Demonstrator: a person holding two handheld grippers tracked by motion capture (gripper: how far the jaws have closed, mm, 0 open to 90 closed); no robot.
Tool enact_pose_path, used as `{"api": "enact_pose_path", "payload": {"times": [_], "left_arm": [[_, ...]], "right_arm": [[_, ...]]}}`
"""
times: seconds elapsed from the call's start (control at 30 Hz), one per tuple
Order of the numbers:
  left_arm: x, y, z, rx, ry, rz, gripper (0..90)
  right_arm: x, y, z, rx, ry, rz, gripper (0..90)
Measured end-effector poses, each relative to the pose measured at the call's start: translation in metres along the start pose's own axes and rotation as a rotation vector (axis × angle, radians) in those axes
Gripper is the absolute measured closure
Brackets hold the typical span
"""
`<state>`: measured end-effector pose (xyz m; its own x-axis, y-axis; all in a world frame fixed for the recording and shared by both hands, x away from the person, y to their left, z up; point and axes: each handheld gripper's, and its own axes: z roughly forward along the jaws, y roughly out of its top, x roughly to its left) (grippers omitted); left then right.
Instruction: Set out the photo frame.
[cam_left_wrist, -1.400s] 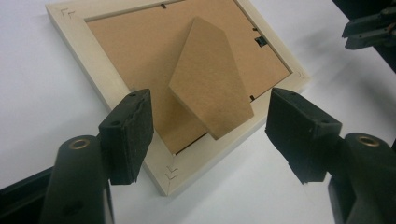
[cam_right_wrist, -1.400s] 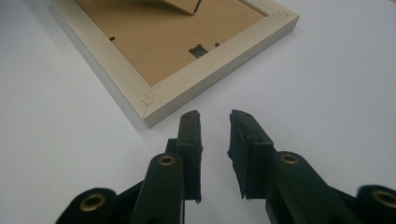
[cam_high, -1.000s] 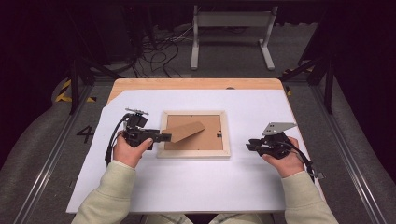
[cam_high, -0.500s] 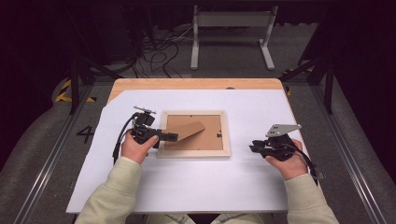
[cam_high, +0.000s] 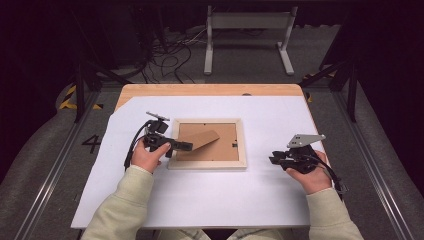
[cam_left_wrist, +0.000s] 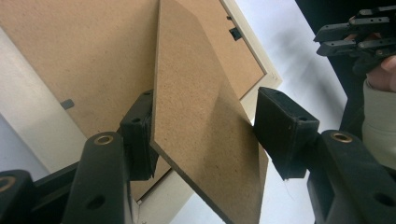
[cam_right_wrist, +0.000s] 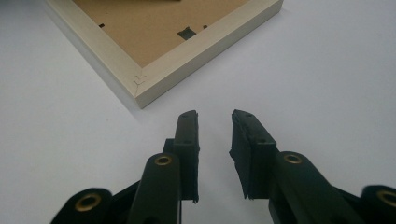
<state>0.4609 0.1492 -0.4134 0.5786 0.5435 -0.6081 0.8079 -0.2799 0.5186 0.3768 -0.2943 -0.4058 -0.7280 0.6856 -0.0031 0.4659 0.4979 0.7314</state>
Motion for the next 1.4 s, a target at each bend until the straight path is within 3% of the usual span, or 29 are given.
{"api": "enact_pose_path", "payload": {"times": [0.3, 0.4, 0.47, 0.73, 1.13, 1.4], "left_arm": [[0.001, 0.001, 0.001, 0.016, -0.042, -0.019, 54.2], [0.000, 0.001, 0.000, 0.007, -0.086, -0.025, 59.9], [-0.002, 0.001, 0.000, 0.001, -0.094, -0.023, 62.3], [-0.009, 0.001, -0.002, -0.005, -0.078, 0.000, 65.0], [-0.033, -0.004, -0.012, -0.022, -0.034, 0.087, 68.5], [-0.042, -0.013, -0.021, -0.012, -0.028, 0.114, 71.6]], "right_arm": [[0.000, -0.001, 0.000, 0.000, -0.001, 0.004, 70.9], [0.000, -0.001, 0.000, 0.001, -0.003, 0.007, 70.7], [0.000, -0.001, 0.000, 0.000, -0.002, 0.007, 70.6], [-0.001, -0.001, 0.000, -0.004, -0.004, 0.006, 70.4], [-0.002, 0.004, 0.001, -0.012, -0.001, 0.000, 70.1], [-0.003, 0.008, -0.001, -0.033, 0.004, 0.001, 69.7]]}}
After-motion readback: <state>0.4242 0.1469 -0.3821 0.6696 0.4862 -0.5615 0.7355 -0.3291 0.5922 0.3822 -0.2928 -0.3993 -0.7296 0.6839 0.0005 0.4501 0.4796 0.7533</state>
